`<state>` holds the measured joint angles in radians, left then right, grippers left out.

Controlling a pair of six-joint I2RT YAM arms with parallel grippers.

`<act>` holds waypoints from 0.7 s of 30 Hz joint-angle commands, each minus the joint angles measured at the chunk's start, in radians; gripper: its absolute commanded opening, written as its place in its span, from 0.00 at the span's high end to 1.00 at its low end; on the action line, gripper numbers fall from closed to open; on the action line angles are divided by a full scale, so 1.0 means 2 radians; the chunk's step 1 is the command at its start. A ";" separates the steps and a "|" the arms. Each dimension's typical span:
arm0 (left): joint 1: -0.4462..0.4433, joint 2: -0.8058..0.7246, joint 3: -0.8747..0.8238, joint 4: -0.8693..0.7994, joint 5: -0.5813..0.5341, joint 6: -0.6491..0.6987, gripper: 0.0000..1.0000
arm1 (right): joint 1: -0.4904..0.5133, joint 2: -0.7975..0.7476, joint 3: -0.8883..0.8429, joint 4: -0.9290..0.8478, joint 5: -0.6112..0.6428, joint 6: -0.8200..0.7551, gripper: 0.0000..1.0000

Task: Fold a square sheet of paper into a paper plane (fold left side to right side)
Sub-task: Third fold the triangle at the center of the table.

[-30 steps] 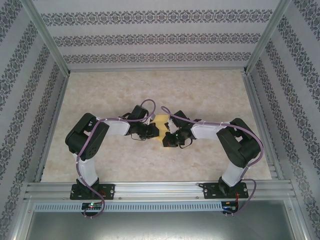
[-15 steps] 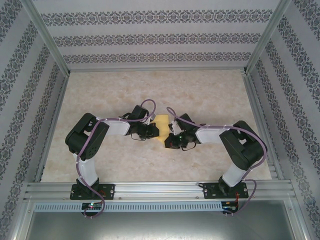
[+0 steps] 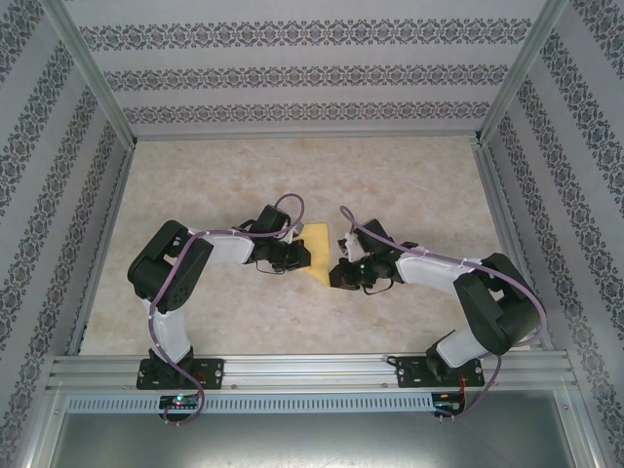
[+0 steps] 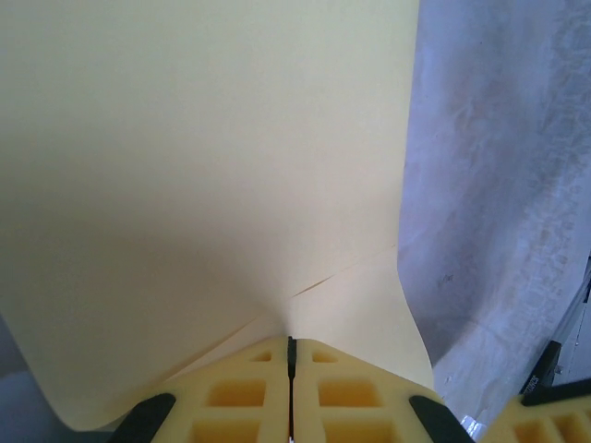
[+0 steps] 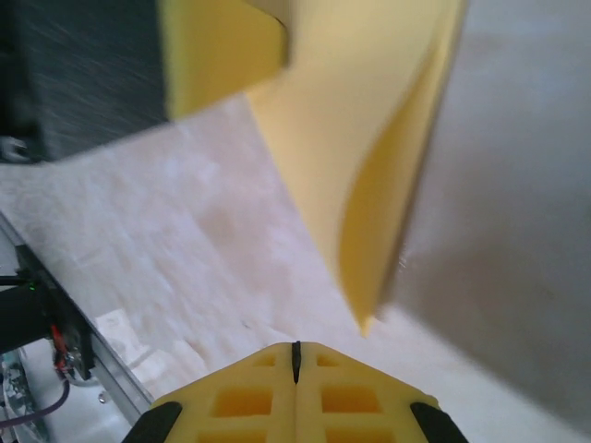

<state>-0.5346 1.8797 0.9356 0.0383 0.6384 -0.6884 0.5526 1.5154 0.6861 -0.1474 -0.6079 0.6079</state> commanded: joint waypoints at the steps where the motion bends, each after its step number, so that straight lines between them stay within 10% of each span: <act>1: -0.006 0.020 -0.005 -0.037 -0.030 0.008 0.91 | 0.009 0.013 0.027 0.006 0.002 0.015 1.00; 21: -0.006 -0.026 0.027 -0.072 -0.044 0.033 0.78 | 0.014 0.110 0.045 -0.030 0.064 0.004 1.00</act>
<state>-0.5381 1.8729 0.9611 -0.0032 0.6228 -0.6685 0.5739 1.7065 0.7830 -0.1352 -0.5480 0.6304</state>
